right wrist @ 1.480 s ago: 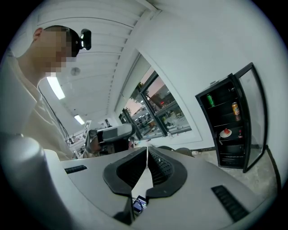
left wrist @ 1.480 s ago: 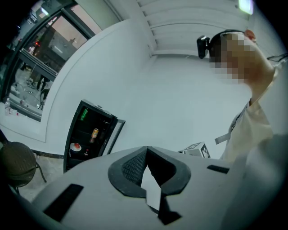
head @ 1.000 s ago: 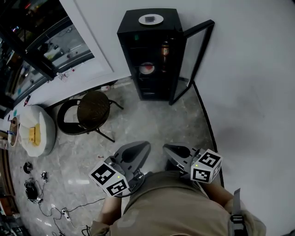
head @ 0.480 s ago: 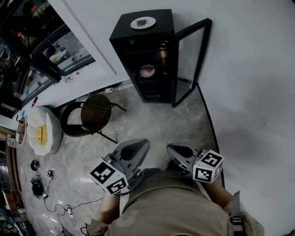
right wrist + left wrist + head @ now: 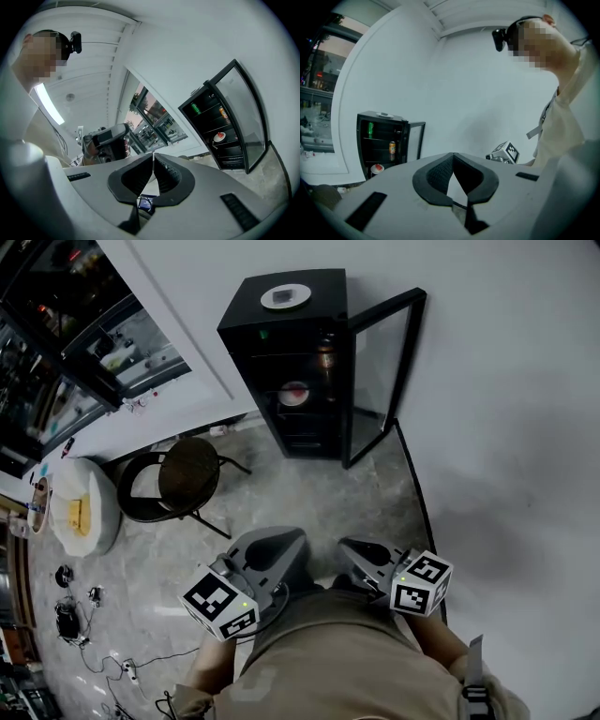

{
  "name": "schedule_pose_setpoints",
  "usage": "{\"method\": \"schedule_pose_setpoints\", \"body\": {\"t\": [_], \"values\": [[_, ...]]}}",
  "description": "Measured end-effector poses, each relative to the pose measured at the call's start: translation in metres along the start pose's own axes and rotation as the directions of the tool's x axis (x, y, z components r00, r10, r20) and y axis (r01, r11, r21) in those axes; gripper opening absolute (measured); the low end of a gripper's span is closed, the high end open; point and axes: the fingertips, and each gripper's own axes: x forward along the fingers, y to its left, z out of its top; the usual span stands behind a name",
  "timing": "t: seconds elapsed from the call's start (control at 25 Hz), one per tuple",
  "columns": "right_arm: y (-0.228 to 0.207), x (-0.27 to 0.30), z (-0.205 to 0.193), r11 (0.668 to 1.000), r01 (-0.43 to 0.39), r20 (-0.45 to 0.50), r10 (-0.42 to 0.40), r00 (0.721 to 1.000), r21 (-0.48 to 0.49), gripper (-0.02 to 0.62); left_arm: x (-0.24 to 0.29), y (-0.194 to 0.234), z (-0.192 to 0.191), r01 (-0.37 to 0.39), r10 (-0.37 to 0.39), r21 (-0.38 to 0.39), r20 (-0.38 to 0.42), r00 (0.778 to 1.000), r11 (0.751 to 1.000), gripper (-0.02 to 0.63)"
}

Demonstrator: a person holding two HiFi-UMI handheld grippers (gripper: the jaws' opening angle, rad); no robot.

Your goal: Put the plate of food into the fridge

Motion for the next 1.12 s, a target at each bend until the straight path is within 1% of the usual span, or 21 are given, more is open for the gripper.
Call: {"method": "schedule_pose_setpoints", "body": {"t": [0.16, 0.24, 0.44, 0.52, 0.64, 0.76, 0.92, 1.12], "values": [[-0.011, -0.004, 0.002, 0.999, 0.027, 0.006, -0.027, 1.000, 0.019, 0.023, 0.010, 0.003, 0.000, -0.007, 0.011, 0.119, -0.035, 0.999, 0.993, 0.009], [-0.017, -0.005, 0.005, 0.999, 0.040, 0.012, -0.040, 0.999, 0.020, 0.023, 0.017, 0.009, -0.001, -0.005, 0.011, 0.139, -0.046, 0.999, 0.990, 0.009], [-0.042, 0.003, 0.014, 0.995, 0.087, 0.014, -0.088, 0.996, 0.048, 0.023, 0.035, 0.031, -0.001, 0.027, -0.019, 0.157, -0.054, 0.998, 0.987, 0.009], [-0.047, 0.016, 0.012, 0.994, 0.086, -0.008, -0.085, 0.996, 0.065, 0.023, 0.033, 0.045, -0.004, 0.017, -0.005, 0.175, -0.067, 0.998, 0.984, 0.009], [-0.050, 0.039, 0.015, 0.995, 0.074, -0.054, -0.070, 0.996, 0.064, 0.023, 0.028, 0.072, -0.002, -0.003, 0.015, 0.166, -0.068, 0.998, 0.986, 0.009], [-0.055, 0.062, 0.022, 0.996, 0.075, -0.094, -0.070, 0.993, 0.050, 0.023, 0.025, 0.097, 0.005, -0.007, 0.016, 0.159, -0.053, 0.998, 0.987, 0.009], [-0.057, 0.101, 0.025, 0.998, 0.059, -0.148, -0.056, 0.987, 0.018, 0.023, 0.015, 0.134, 0.004, -0.032, 0.040, 0.145, -0.052, 0.998, 0.989, 0.011], [-0.054, 0.145, 0.041, 0.997, 0.059, -0.163, -0.065, 0.984, -0.040, 0.023, -0.008, 0.180, 0.012, -0.066, 0.070, 0.145, -0.022, 0.997, 0.987, 0.011]]}}
